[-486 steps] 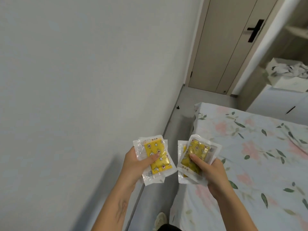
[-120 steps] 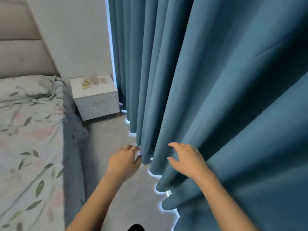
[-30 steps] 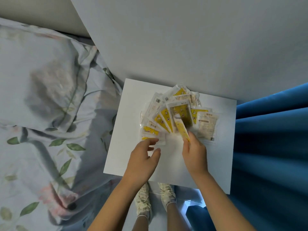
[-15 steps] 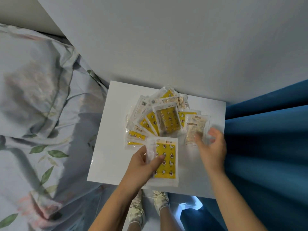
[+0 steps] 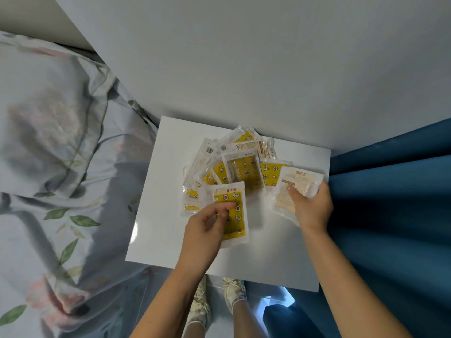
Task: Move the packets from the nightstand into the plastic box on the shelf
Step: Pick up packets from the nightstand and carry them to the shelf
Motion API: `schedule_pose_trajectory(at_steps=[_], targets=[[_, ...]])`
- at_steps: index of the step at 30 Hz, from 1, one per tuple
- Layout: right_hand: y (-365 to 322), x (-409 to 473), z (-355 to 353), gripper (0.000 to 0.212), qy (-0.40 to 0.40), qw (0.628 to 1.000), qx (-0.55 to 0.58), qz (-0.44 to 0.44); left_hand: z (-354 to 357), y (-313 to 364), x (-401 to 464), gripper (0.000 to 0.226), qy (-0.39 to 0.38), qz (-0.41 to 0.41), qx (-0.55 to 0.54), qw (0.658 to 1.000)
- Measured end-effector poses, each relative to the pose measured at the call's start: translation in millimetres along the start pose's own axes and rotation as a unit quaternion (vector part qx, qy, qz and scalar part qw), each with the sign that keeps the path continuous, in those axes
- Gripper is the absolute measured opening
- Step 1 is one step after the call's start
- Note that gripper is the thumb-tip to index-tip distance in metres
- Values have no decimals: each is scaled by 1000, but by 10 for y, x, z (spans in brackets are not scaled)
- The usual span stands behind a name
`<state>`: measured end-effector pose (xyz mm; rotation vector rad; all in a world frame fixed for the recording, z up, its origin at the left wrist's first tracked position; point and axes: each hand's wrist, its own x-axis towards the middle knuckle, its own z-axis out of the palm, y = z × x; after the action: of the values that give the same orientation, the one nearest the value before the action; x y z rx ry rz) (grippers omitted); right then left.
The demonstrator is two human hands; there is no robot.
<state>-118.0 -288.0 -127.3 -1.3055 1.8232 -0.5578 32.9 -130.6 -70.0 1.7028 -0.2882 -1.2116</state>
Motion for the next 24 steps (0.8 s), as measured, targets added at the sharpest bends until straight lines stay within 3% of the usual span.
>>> schedule_pose_trajectory(at_steps=[5,8,10,12,15,17,19,21,24], targets=[[-106,-612,-111,26,-40,994,87,-50,32,30,-5,22,-11,-35,-97,995],[-155,-1074,-32,27,-136,983,66,-103,105,27,-17,60,-51,-34,-64,996],[-188,-1314,61,34,-221,966,58,-120,169,21,-55,46,-75,-13,-49,996],[-233,-1433,126,37,-282,948,63,-132,170,31,-63,34,-32,-4,-62,998],[-314,-1345,130,30,-334,929,91,-130,-1,-23,9,37,62,-38,-89,993],[-383,-1193,129,15,-317,933,105,-132,-150,-32,47,30,94,-53,-104,989],[-413,-969,221,10,-216,961,68,-161,-256,-34,52,23,90,-69,-110,988],[-423,-709,387,32,-138,980,-5,-145,-300,-41,38,22,77,-92,-116,986],[-396,-372,657,69,-129,982,-116,-80,-300,-40,0,25,74,-119,-142,980]])
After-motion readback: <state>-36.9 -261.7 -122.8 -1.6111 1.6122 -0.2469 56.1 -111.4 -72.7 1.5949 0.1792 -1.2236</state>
